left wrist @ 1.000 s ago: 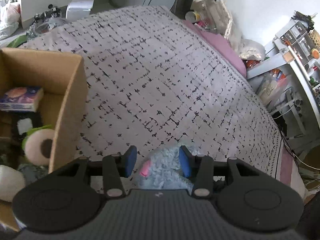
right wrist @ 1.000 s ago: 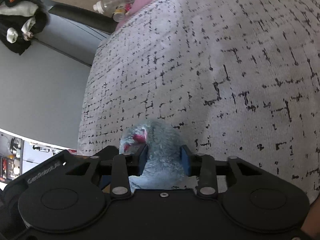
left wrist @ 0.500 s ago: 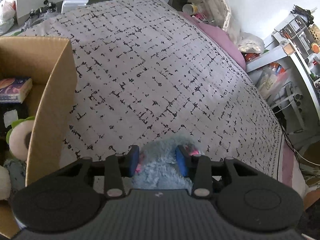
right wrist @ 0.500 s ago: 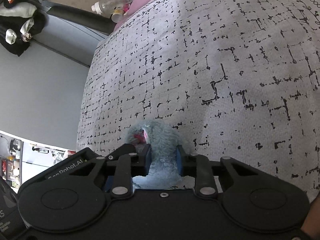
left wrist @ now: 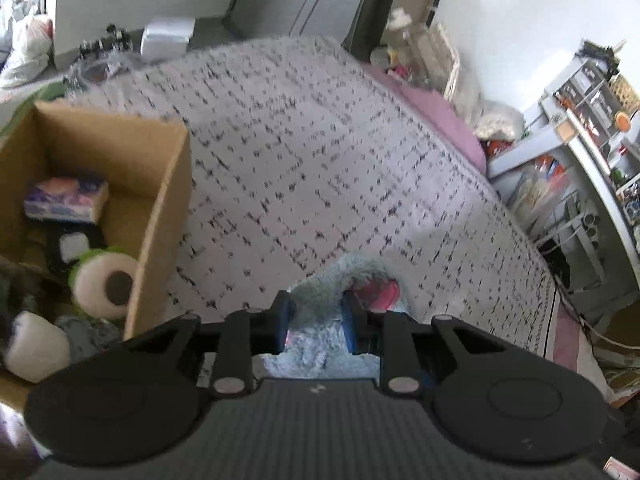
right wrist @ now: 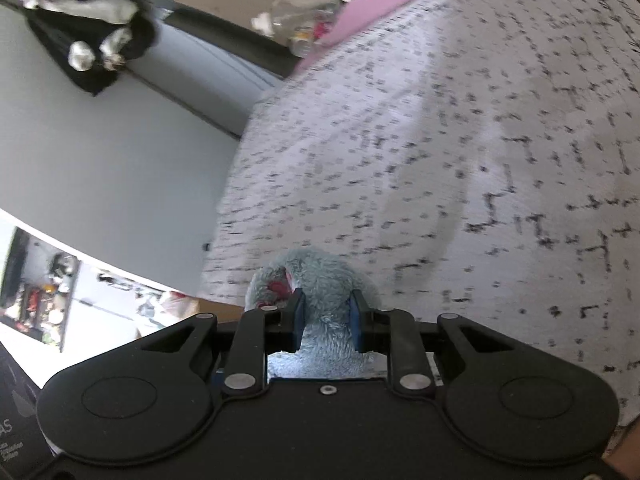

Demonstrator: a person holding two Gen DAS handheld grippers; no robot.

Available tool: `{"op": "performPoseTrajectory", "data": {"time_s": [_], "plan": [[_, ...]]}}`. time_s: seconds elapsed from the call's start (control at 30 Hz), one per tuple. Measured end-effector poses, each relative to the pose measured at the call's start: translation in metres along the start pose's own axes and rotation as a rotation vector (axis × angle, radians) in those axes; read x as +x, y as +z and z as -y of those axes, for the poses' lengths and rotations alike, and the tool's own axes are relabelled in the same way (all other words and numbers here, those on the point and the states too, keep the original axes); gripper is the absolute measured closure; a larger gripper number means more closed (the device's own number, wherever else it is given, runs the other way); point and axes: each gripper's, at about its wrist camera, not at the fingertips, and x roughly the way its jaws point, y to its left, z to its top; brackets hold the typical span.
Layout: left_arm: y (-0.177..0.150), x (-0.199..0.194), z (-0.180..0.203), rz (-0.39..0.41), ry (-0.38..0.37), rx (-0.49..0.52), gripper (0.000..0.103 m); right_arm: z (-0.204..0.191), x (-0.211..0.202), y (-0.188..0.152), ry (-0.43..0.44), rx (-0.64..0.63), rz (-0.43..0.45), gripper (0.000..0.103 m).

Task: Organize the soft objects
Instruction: 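Lift the grey fuzzy ball with both tools and carry it over the box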

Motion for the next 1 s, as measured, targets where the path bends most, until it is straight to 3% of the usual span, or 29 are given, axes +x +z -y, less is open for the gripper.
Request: {"op": "performPoseTrajectory", "data": {"time_s": [0.27, 0.77, 1.0], "plan": [[0.01, -0.041, 0.0, 0.089, 0.009, 0.032, 0.079, -0.024, -0.014, -0.002, 0.109, -0.053, 0.03, 0.081], [0.012, -0.098, -0.024, 0.179, 0.0, 0.001, 0.08, -0.06, -0.031, -0.021, 0.246, -0.148, 0.048, 0.081], [0.011, -0.113, -0.046, 0.189, -0.001, -0.033, 0.087, -0.08, -0.029, -0.028, 0.299, -0.202, 0.044, 0.081]]}}
